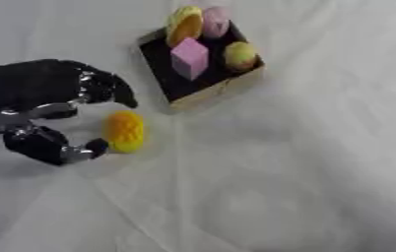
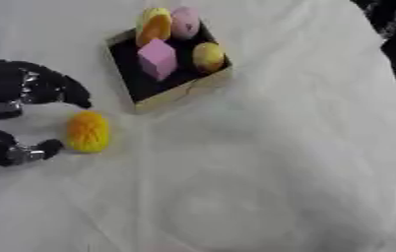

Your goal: Pick up objects on the table and place them in the box.

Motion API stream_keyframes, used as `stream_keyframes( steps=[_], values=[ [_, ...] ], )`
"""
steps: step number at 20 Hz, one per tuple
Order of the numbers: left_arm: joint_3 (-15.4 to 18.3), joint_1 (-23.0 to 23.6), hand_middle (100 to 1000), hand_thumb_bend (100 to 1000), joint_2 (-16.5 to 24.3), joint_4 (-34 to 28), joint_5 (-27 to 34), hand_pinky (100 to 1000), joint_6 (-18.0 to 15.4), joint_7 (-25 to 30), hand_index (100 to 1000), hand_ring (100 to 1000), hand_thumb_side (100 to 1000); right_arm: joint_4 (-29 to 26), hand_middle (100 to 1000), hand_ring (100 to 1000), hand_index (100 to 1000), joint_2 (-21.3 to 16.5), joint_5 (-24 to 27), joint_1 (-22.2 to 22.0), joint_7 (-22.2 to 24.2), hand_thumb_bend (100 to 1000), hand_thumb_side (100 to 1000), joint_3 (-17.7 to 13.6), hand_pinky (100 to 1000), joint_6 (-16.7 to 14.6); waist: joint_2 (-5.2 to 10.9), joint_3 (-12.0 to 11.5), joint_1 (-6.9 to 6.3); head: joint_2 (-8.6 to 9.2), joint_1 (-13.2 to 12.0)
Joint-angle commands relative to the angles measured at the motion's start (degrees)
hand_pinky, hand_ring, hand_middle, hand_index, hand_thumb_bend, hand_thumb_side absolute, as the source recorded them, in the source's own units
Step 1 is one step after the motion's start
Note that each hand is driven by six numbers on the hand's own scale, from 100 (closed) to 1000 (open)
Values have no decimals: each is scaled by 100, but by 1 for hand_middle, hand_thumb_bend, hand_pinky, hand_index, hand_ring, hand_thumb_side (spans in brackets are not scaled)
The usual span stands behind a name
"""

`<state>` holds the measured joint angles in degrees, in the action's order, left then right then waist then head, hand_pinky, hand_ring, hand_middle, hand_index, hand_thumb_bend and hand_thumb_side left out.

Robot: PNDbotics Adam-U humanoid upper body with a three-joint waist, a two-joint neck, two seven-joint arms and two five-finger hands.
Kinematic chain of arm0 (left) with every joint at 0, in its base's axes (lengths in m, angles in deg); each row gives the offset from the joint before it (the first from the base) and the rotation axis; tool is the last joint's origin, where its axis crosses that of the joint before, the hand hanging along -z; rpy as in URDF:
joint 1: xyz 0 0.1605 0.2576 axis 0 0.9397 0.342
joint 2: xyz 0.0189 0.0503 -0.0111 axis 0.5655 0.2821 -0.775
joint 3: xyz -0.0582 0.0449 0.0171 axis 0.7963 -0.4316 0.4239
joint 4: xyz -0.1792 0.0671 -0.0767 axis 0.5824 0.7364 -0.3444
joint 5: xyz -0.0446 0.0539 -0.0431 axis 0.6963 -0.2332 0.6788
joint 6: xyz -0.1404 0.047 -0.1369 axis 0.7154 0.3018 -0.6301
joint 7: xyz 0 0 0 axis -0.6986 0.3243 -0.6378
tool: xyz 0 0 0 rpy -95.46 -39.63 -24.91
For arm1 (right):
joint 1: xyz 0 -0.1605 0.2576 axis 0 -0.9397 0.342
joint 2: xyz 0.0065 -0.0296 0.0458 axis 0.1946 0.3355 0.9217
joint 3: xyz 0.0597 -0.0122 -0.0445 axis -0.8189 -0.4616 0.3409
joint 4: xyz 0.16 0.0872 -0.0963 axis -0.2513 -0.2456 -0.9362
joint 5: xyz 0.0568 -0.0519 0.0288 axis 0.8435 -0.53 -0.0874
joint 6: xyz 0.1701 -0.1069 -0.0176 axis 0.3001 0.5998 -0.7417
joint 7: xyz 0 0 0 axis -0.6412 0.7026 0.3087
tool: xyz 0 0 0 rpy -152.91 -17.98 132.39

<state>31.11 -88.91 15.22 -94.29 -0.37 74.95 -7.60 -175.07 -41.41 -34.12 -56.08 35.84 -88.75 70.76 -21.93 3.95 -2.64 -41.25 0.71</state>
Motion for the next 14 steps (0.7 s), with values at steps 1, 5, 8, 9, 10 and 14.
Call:
stream_keyframes(
  steps=[1,5,8,9,10,14],
  values=[
    [37,-123,844,329,69,-83,-33,859,29,267,930,848,172,-110,581,904,787,-122,-15,61,-3,100,529,-52,1000,-11,53,16,38,56,47],
    [28,-167,850,380,43,-83,49,866,145,637,949,856,220,-110,581,904,787,-114,-12,64,-2,100,531,-48,1000,5,61,6,31,47,69],
    [37,-214,853,432,33,-80,92,876,213,942,945,866,273,-110,581,904,787,-110,-13,63,0,100,531,-46,1000,19,67,7,20,34,70],
    [47,-230,851,436,27,-69,96,877,239,1025,944,867,278,-110,581,904,787,-108,-13,62,2,100,531,-44,1000,23,69,10,17,31,70],
    [57,-248,848,469,22,-58,93,883,259,1090,941,872,300,-110,581,904,787,-107,-13,60,4,100,531,-43,1000,27,71,12,15,26,70],
    [106,-301,832,523,18,0,-46,880,296,1204,924,869,190,-110,581,904,787,-108,-15,51,2,100,531,-48,1000,34,75,16,6,11,73]
  ],
)
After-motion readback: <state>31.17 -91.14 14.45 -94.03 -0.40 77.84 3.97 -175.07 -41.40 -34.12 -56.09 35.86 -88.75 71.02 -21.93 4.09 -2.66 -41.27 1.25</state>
